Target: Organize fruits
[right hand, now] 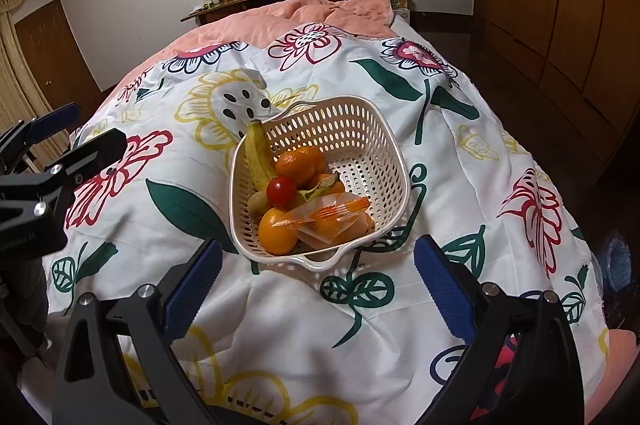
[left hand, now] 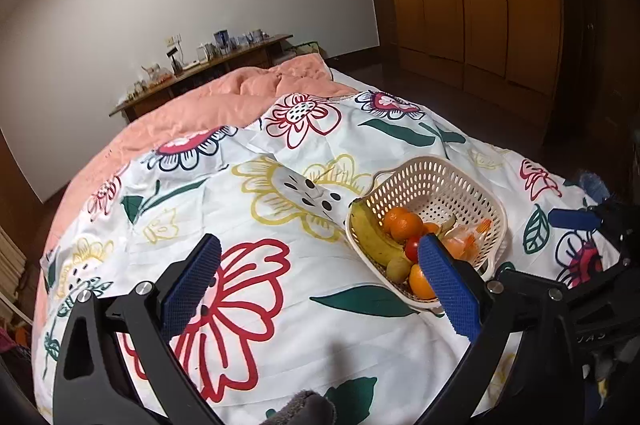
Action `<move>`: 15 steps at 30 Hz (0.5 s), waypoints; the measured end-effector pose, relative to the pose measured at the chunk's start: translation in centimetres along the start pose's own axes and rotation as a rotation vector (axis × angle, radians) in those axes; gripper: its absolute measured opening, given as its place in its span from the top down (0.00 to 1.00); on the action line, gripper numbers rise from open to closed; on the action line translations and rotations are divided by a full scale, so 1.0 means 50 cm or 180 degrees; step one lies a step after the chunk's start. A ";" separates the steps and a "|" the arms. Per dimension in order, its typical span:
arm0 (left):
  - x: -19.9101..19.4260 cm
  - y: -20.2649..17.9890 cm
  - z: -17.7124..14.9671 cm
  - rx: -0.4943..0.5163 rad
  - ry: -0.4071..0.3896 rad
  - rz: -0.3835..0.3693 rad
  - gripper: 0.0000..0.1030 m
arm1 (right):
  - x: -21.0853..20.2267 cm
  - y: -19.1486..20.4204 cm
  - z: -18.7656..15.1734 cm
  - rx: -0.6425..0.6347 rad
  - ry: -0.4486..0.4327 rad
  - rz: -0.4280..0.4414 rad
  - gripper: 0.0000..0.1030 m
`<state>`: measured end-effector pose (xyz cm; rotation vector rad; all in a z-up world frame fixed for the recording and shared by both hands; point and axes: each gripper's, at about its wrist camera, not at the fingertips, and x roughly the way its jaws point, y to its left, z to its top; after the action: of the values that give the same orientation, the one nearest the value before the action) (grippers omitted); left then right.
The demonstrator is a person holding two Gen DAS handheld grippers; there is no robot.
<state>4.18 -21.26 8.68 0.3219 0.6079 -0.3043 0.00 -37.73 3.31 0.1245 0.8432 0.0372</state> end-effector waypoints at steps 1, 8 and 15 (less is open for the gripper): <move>-0.003 -0.003 -0.002 0.0029 -0.0010 0.0017 0.03 | -0.002 0.001 0.000 -0.0011 -0.0001 -0.0001 0.07; -0.017 -0.018 -0.011 0.0136 -0.0044 0.0078 0.03 | -0.013 0.011 -0.002 -0.0092 -0.0001 -0.0005 0.07; -0.026 -0.023 -0.016 0.0186 -0.0072 0.0123 0.03 | -0.015 0.016 -0.006 -0.0125 0.0018 -0.0003 0.07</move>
<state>2.30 -21.77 8.59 0.3854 0.5705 -0.2886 -0.71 -36.99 3.76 0.0873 0.8478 0.0533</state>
